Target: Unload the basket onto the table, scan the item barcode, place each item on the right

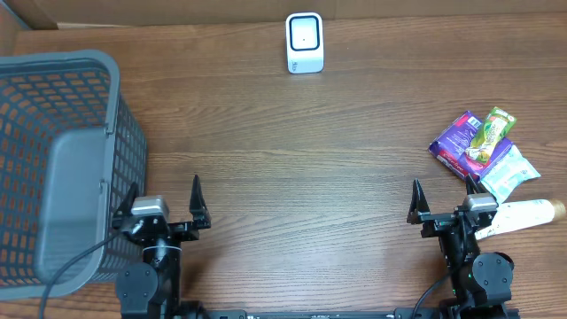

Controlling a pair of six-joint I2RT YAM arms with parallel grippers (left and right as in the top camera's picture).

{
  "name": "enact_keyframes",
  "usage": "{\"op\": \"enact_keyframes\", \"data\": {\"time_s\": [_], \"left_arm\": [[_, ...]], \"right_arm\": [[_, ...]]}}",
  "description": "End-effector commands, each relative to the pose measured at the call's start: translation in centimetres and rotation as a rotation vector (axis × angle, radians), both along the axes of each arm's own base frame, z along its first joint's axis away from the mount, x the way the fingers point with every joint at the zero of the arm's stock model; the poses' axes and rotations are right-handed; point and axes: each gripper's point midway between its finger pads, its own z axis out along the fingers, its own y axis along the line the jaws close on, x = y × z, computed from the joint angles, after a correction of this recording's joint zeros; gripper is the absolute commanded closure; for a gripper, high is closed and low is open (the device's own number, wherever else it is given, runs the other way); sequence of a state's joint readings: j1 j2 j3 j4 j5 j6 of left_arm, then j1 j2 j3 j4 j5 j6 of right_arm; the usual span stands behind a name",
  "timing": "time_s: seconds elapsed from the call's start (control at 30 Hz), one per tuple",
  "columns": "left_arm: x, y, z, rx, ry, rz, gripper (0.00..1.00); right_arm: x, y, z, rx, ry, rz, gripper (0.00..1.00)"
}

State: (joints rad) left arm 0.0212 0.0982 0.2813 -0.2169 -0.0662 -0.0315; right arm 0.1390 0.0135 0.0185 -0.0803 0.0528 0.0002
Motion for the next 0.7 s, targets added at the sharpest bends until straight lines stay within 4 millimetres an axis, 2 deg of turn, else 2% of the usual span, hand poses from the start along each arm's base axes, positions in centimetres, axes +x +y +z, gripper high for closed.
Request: {"op": "enact_keyframes", "data": {"time_s": [0.0, 0.2, 0.53, 0.67], "left_arm": [[0.0, -0.5, -1.1, 0.169, -0.012, -0.038, 0.0], [0.7, -0.4, -2.8, 0.235, -0.048, -0.033, 0.0], [1.4, -0.5, -7.7, 0.213, 0.048, -0.052, 0.0], [1.3, -0.4, -7.9, 0.213, 0.057, -0.05, 0.0]], "right_arm": [[0.0, 0.0, -0.2, 0.0, -0.003, 0.0, 0.0], [0.0, 0.0, -0.2, 0.0, -0.003, 0.0, 0.0], [0.0, 0.0, -0.2, 0.0, -0.003, 0.0, 0.0], [0.0, 0.0, -0.2, -0.001, -0.004, 0.0, 0.0]]}}
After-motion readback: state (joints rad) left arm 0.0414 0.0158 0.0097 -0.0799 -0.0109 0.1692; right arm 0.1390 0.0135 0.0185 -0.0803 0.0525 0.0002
